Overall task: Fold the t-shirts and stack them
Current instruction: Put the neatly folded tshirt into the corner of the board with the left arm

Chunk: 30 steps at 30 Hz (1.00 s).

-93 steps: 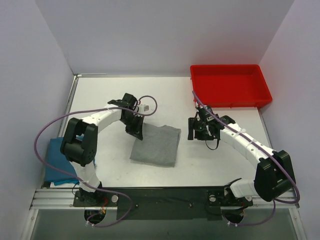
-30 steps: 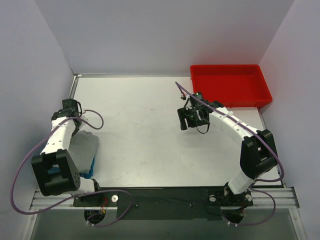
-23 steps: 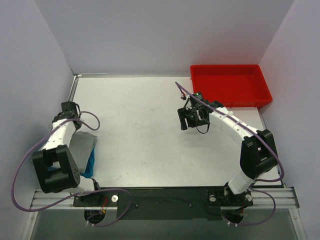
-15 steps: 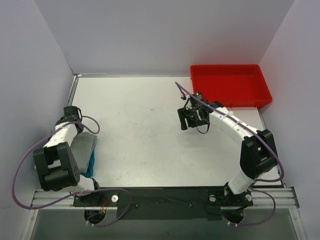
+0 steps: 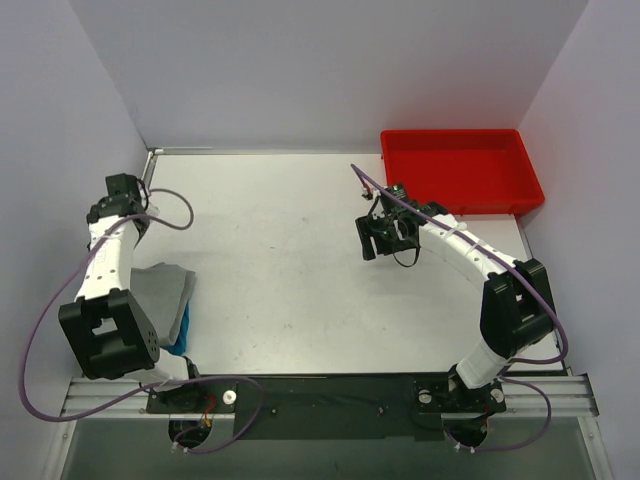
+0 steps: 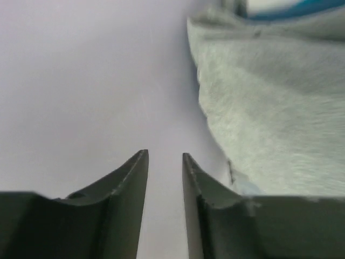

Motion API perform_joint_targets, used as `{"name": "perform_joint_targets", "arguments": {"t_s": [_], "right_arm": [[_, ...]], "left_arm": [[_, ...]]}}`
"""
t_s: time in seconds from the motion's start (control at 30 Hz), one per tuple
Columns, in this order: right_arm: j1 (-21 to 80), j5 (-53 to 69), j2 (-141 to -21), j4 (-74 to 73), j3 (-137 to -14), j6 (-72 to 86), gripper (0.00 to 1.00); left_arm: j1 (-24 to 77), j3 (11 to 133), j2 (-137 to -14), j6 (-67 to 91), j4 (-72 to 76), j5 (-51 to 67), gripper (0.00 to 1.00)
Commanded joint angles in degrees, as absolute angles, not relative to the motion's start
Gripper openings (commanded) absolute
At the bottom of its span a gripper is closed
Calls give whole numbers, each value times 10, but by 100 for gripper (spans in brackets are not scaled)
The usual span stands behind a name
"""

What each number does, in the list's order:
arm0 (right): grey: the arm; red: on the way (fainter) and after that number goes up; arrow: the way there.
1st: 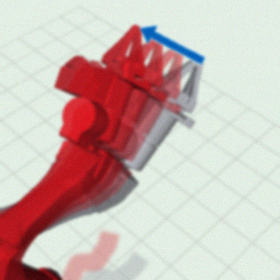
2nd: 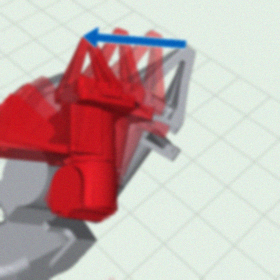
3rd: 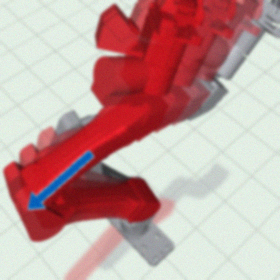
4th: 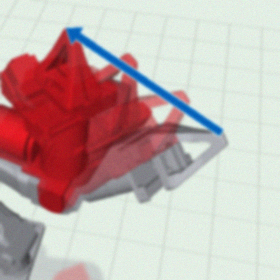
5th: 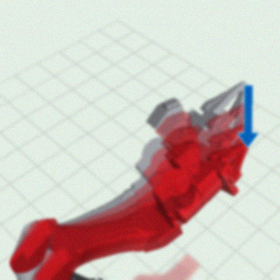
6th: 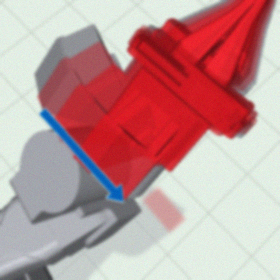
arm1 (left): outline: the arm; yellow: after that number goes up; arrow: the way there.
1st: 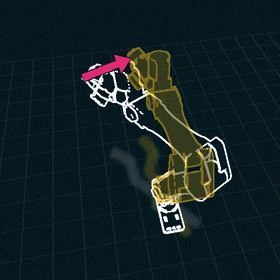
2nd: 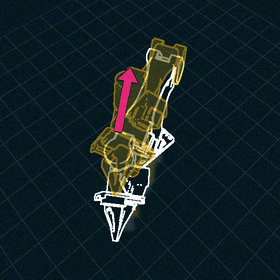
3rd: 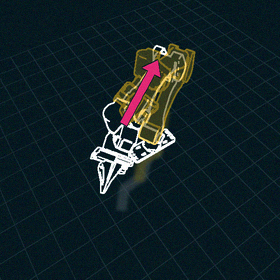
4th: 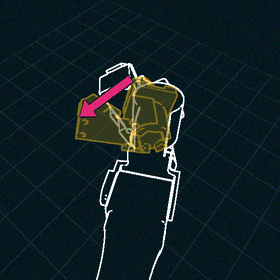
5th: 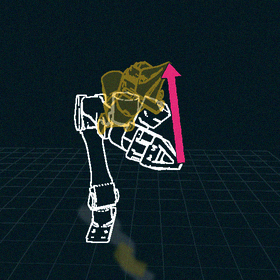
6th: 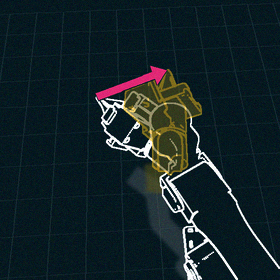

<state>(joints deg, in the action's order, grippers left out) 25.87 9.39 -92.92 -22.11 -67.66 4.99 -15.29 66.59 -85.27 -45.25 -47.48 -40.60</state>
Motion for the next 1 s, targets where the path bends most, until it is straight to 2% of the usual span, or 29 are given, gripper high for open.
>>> {"name": "perform_joint_targets", "arguments": {"t_s": [0.0, 0.03, 0.07, 0.13, 0.33, 0.47, 0.73, 0.8, 0.87, 0.9, 0.97], "right_arm": [[257, 91, -920, -230, -676, 48, 63], [257, 91, -919, -231, -677, 49, 63], [258, 91, -918, -232, -678, 50, 63], [257, 92, -918, -233, -675, 51, 63], [258, 91, -922, -243, -677, 51, 63], [257, 87, -921, -243, -676, 51, 63], [254, 66, -901, -244, -662, 51, 63], [249, 62, -888, -239, -652, 51, 63], [241, 57, -868, -216, -634, 55, 63], [232, 55, -847, -208, -613, 59, 64], [217, 48, -805, -158, -567, 74, 65]], "left_arm": [[-142, 777, -846, -338, -685, -167, 23], [-141, 774, -846, -334, -699, -145, 19], [-137, 760, -848, -331, -727, -135, 8], [-120, 722, -852, -330, -754, -108, 1], [-74, 625, -840, -326, -702, -62, 0], [-82, 582, -869, -325, -631, -95, 0], [-84, 563, -889, -329, -562, -66, 0], [-80, 591, -876, -324, -573, -47, 5], [-70, 629, -849, -328, -591, -6, 17], [-59, 656, -831, -343, -599, 16, 25], [-36, 682, -797, -359, -600, 73, 49]]}}
